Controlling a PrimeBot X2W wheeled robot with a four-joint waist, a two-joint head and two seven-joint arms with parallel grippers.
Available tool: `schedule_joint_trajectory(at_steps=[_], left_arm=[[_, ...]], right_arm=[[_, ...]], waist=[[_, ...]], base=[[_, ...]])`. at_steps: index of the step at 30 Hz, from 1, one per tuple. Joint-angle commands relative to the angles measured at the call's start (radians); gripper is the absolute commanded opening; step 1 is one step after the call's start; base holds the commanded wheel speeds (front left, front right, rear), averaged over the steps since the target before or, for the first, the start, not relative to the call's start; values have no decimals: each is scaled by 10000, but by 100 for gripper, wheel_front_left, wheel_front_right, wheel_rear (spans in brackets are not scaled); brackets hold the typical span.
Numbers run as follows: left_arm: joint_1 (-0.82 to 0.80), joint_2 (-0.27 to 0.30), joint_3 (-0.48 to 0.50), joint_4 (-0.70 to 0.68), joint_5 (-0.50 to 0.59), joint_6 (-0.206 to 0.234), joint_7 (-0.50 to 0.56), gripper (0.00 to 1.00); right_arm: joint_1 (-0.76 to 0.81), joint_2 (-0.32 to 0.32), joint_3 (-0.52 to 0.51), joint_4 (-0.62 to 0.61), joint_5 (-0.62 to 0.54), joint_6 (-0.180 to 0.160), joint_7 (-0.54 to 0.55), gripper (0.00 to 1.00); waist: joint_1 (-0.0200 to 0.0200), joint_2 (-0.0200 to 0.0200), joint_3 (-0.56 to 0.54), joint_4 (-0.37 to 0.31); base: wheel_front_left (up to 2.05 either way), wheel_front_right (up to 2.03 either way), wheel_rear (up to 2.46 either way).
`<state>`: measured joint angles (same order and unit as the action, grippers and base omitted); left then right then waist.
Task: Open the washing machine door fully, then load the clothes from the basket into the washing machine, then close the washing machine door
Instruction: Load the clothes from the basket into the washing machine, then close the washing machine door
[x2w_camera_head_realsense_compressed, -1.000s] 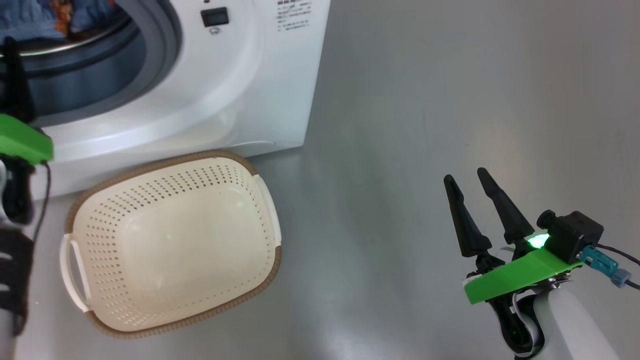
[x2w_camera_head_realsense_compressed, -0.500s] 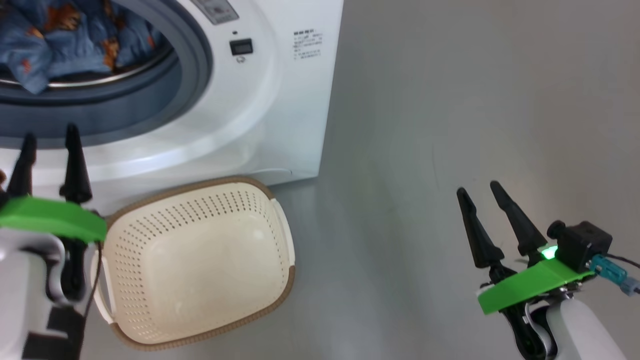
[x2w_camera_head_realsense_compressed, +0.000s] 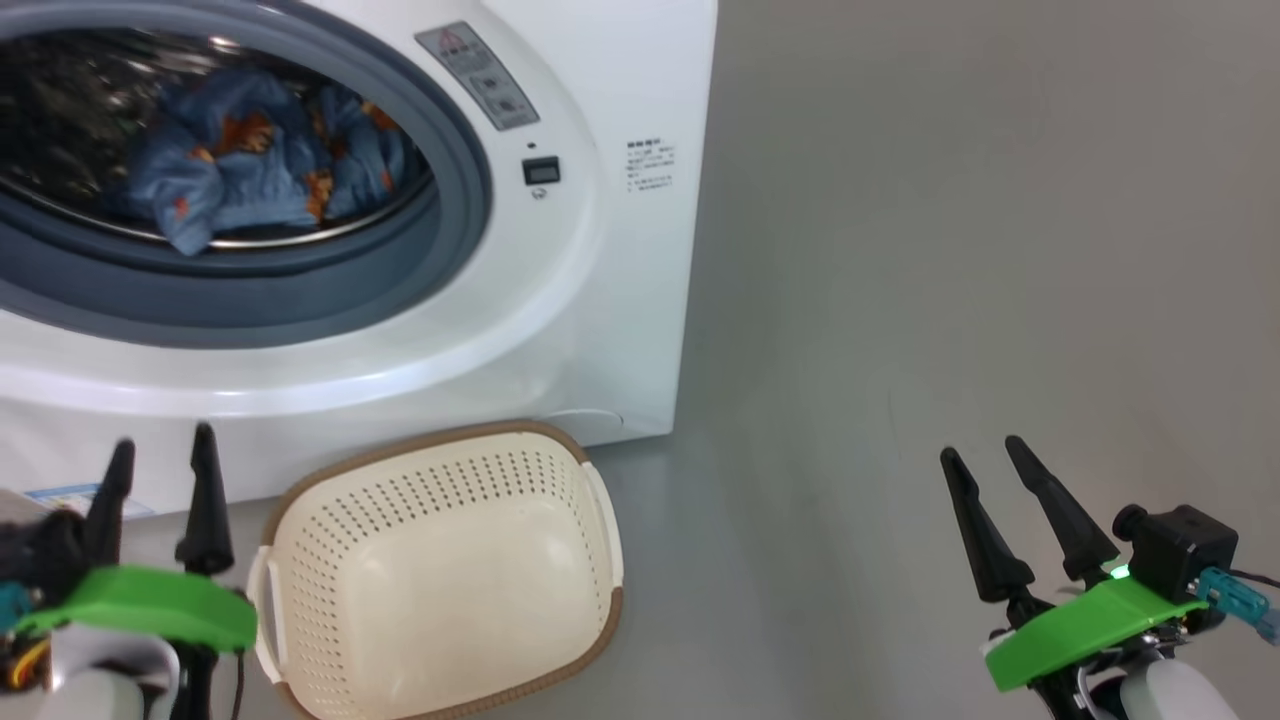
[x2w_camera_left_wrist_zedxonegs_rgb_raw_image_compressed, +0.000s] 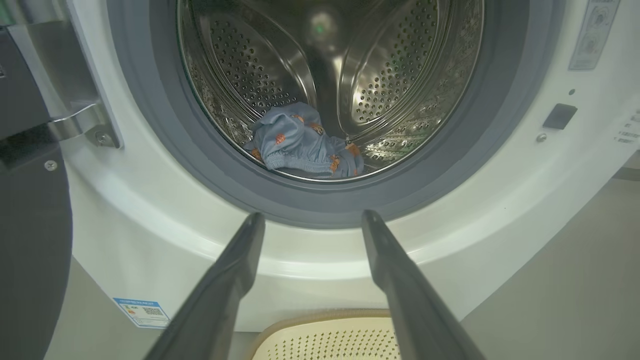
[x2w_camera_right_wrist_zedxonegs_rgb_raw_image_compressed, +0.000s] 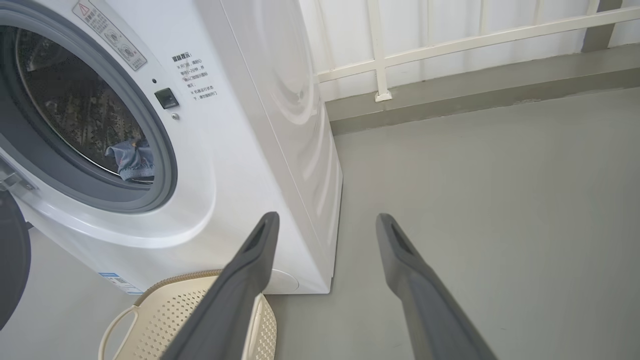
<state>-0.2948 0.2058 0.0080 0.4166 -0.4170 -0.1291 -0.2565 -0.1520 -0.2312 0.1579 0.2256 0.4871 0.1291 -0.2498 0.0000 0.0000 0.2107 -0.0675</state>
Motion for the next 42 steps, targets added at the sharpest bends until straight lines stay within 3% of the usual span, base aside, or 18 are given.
schedule_joint_trajectory(at_steps=[1, 22, 42], left_arm=[[140, 295, 390, -356, 120, -16, -53, 100], [2869, -115, 773, -1910, 256, -16, -53, 100], [3071, -143, 819, -2224, 246, -16, -53, 100]], right_arm=[[150, -184, 165, -196, 109, 16, -120, 100], [1118, -483, -84, -240, 293, 16, -120, 100], [1166, -413, -141, -276, 277, 16, -120, 100]], waist=[[0, 0, -344, 226], [0, 0, -1472, 490], [0, 0, -1551, 490]], base=[[0, 0, 0], [0, 0, 0], [0, 0, 0]])
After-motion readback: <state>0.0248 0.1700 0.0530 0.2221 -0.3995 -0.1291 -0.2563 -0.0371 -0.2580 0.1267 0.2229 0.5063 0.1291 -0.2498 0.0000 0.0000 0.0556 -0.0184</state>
